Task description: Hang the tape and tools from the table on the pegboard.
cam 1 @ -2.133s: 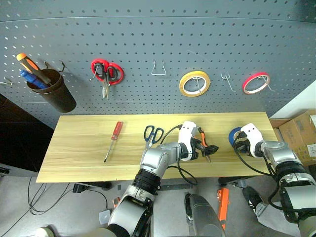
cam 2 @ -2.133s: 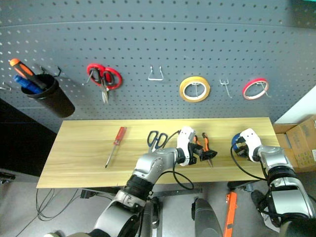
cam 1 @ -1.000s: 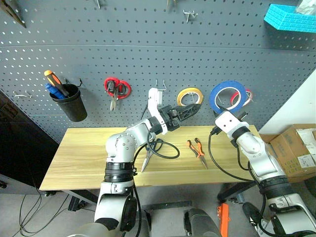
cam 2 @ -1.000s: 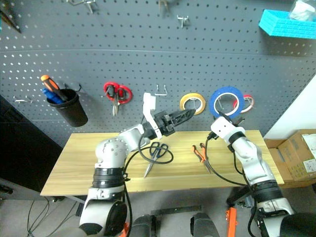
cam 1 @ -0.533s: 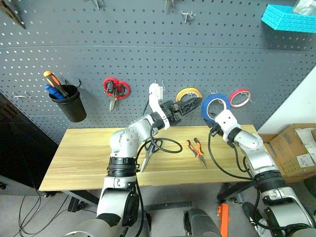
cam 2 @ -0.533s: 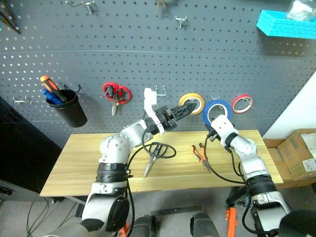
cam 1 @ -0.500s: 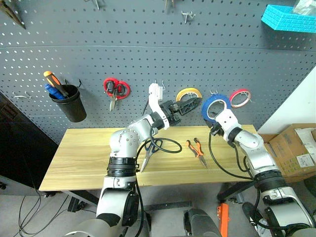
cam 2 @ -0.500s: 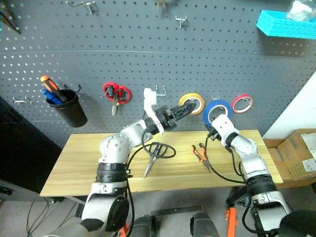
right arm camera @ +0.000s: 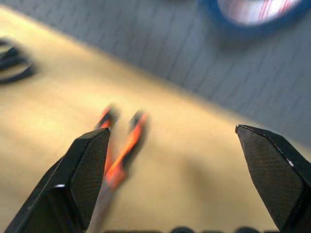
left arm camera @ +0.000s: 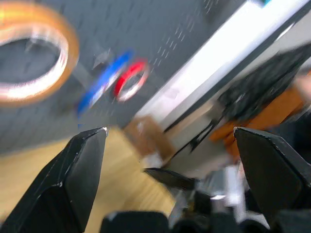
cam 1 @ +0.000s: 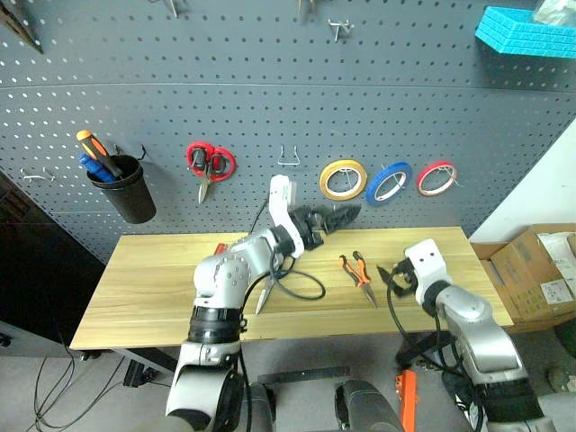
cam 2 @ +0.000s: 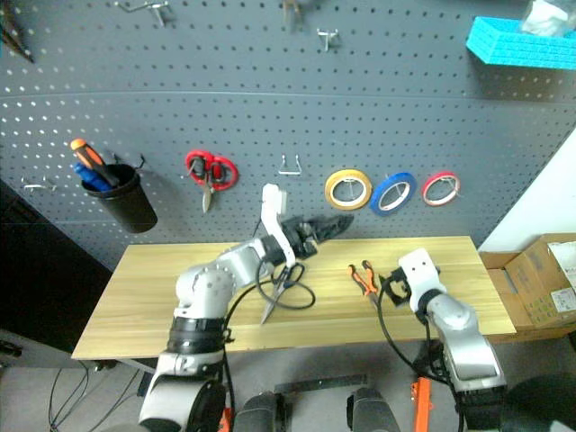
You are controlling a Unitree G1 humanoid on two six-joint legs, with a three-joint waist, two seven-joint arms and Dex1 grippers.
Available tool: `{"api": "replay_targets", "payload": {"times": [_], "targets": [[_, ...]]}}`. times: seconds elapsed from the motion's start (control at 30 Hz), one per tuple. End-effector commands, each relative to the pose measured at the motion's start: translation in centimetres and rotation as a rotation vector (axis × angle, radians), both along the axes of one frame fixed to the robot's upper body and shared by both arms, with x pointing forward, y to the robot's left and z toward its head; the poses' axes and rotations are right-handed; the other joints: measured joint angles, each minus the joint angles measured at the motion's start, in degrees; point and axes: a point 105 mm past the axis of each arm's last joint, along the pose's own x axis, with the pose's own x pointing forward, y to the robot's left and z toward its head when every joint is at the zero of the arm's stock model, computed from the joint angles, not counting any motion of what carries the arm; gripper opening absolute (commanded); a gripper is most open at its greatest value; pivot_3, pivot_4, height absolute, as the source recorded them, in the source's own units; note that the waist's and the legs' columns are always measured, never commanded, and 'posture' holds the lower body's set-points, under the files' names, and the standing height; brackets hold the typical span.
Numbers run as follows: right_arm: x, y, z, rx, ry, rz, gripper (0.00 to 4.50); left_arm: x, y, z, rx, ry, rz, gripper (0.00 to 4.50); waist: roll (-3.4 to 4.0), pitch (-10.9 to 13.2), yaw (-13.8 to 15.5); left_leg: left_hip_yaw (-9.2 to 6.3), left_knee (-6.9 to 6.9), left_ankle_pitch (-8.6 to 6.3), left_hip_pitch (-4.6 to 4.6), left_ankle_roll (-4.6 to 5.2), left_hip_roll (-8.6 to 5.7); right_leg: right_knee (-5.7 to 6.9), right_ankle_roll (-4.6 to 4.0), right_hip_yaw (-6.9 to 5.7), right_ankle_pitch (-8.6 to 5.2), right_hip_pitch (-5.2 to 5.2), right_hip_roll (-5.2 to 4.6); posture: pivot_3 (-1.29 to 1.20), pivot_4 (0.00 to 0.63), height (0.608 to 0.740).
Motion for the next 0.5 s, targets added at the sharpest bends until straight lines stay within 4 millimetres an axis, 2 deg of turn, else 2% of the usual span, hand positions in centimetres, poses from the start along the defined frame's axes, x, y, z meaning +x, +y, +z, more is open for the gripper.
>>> {"api": "replay_targets", "payload": {"times": [0.03, 0.17, 0.27, 0.33, 0.37, 0.5], "targets": [[-0.2, 2.0, 0.6, 0.046, 0.126, 0.014, 4.48, -1.5, 0.4, -2.4, 0.096, 0.019, 0.024, 4.5, 0.03, 0.2, -0.1, -0.02, 0.02, 0.0, 0.01, 0.0, -0.01, 0.03, -0.12, 0.05, 0.07, -0.06, 0.02, -0.05, 0.187, 0.74], [0.7, 3.4, -0.4, 0.072, 0.304, 0.026, 4.48, -2.4, 2.0, -5.7, 0.187, 0.095, 0.12, 4.5, 0.02, 1.9, 0.1, -0.32, 0.05, 0.01, 0.09, 0.01, 0.01, 0.03, -0.52, -0.02, 0.31, -0.16, 0.11, -0.03, 0.228, 0.74], [3.3, 4.1, -0.8, 0.081, 0.389, -0.014, 4.48, -2.9, 4.5, -8.6, 0.291, 0.163, 0.251, 4.5, 0.17, 3.3, 0.3, -0.63, 0.03, 0.0, 0.22, 0.01, 0.03, 0.01, -0.64, -0.16, 0.39, -0.29, 0.19, 0.0, 0.269, 0.74], [4.3, 4.3, -1.0, 0.094, 0.425, -0.043, 4.48, -3.3, 5.3, -9.2, 0.328, 0.166, 0.287, 4.5, 0.35, 4.2, 0.5, -0.66, -0.03, -0.16, 0.13, -0.25, 0.02, -0.1, -0.67, -0.13, 0.4, -0.25, 0.18, 0.01, 0.283, 0.74], [4.7, 4.3, -1.3, 0.099, 0.449, -0.053, 4.48, -3.5, 5.5, -9.4, 0.343, 0.163, 0.295, 4.5, 0.33, 4.5, 0.7, -0.67, 0.0, 0.0, 0.06, 0.01, 0.01, -0.08, -0.69, -0.14, 0.41, -0.29, 0.19, 0.03, 0.292, 0.74], [6.1, 3.3, -2.6, 0.082, 0.499, -0.121, 4.48, -4.2, 5.5, -9.4, 0.334, 0.164, 0.306, 4.5, 0.43, 5.7, 2.1, -0.57, 0.03, 0.06, -0.13, 0.09, 0.02, -0.02, -0.68, -0.12, 0.43, -0.36, 0.21, 0.05, 0.312, 0.74]]}}
